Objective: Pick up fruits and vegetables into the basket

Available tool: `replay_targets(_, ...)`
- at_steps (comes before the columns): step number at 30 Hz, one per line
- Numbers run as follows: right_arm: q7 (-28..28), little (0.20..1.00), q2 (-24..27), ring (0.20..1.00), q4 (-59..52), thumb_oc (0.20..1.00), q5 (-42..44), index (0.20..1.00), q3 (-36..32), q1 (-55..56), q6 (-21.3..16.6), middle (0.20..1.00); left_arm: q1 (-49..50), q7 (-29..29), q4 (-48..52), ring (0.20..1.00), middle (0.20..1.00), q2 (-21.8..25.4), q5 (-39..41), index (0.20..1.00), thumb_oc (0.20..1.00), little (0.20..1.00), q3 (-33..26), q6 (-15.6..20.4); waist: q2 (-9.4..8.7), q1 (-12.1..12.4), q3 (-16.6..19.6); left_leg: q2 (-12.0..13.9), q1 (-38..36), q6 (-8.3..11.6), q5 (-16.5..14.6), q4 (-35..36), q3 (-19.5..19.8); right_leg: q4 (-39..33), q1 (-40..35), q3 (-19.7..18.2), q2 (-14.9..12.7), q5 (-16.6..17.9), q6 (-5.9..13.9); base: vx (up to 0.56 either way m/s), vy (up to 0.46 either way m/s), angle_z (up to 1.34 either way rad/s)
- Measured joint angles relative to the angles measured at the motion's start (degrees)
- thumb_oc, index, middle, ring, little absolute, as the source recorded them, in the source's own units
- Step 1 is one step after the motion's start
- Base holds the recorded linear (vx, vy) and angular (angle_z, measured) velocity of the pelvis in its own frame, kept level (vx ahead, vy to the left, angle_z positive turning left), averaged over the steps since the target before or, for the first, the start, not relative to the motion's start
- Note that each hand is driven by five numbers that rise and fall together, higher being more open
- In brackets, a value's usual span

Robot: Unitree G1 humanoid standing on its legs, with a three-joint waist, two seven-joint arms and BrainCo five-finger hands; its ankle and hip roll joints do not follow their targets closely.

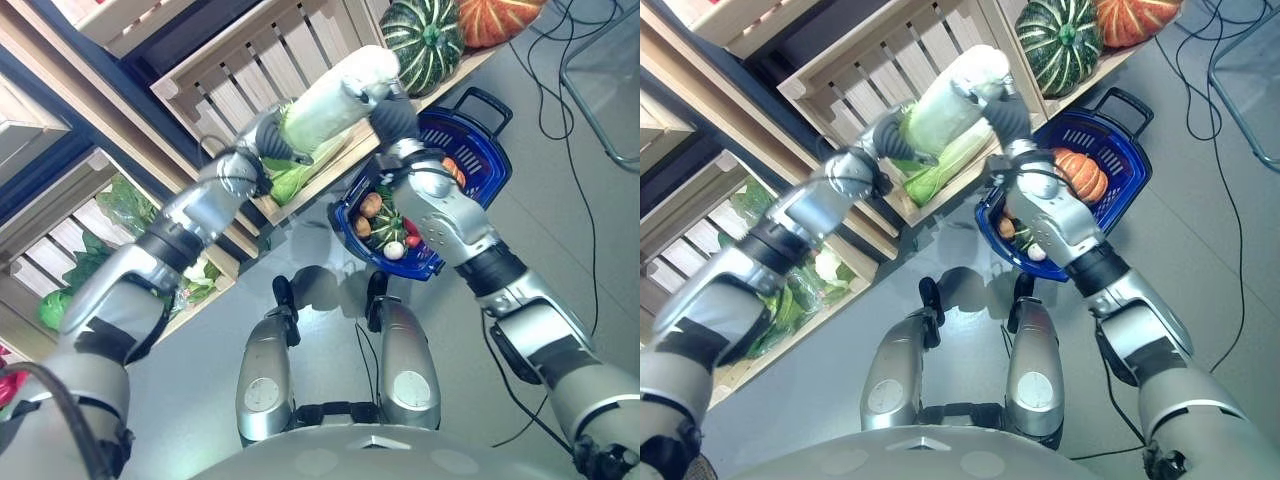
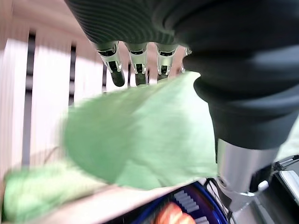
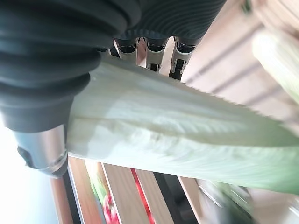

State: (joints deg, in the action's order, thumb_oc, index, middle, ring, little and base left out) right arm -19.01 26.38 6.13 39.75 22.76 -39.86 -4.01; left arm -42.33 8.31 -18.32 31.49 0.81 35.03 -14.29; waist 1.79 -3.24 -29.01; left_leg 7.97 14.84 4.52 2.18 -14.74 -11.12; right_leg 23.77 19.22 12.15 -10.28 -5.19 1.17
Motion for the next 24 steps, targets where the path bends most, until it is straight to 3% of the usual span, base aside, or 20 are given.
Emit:
replay_targets(5, -3.3, 0.2, 5.3, 0.2, -5.3, 0.2, -8.2, 0.2, -14.5, 6.0, -5.9, 0.2, 16.0, 5.4, 0.6, 1.0, 1.0, -2.2, 0.3, 1.0, 1.0, 1.0, -5.2, 2.4, 0.55, 0.5, -0.3, 0.0, -0.1, 0.08, 0.1, 0.6, 0.4, -0.9, -0.9, 1.1, 0.1, 0.0, 0.01, -0.01, -0.061, 0.08)
replay_targets(9, -6.2, 0.2, 8.0, 0.2, -8.0, 0.2, -11.3, 0.2, -19.8, 8.9, -8.7, 0.2, 20.2, 8.8, 0.5, 1.0, 1.0, -1.4, 0.3, 1.0, 1.0, 1.0, -8.0, 4.3, 0.74, 0.6, -0.5, -0.2, -0.1, -0.11, 0.1, 0.6, 0.3, -0.8, -0.6, 1.0, 0.1, -0.1, 0.09, -0.02, 0.001, 0.01)
replay_targets(14, -9.3, 0.2, 9.2, 0.2, -11.4, 0.2, -16.8, 0.2, -22.2, 12.7, -9.9, 0.2, 19.2, 13.0, 0.0, 1.0, 1.0, -1.2, 0.3, 1.0, 1.0, 1.0, -10.3, 7.1, 0.79, -0.4, -1.1, -0.2, 3.4, -0.41, 0.4, -0.2, -1.3, 1.0, 4.3, -0.7, 0.0, -0.2, 0.43, -0.03, 0.02, -0.12)
replay_targets(17, -9.4, 0.2, 9.2, 0.2, -11.1, 0.2, -16.4, 0.2, -22.0, 13.4, -9.8, 0.2, 17.9, 14.9, -1.2, 1.0, 1.0, -1.1, 0.4, 1.0, 1.0, 1.0, -10.6, 8.0, 1.04, -1.6, -1.6, -0.1, 6.0, -0.48, 0.4, -1.0, -1.6, 2.3, 7.3, -1.3, 0.0, 0.1, -0.02, -0.03, -0.009, -0.11)
replay_targets(24, -7.4, 0.2, 8.5, 0.2, -3.4, 0.2, -11.4, 0.2, -17.9, 11.8, -9.5, 0.2, 10.7, 17.9, -3.1, 1.0, 1.0, -0.9, 1.5, 1.0, 1.0, 1.0, -10.6, 10.1, 1.28, -1.7, -2.6, -0.2, 8.8, -0.53, 0.5, -1.2, -2.9, 3.8, 11.8, -2.8, -0.2, 0.2, -0.24, -0.02, 0.007, -0.09)
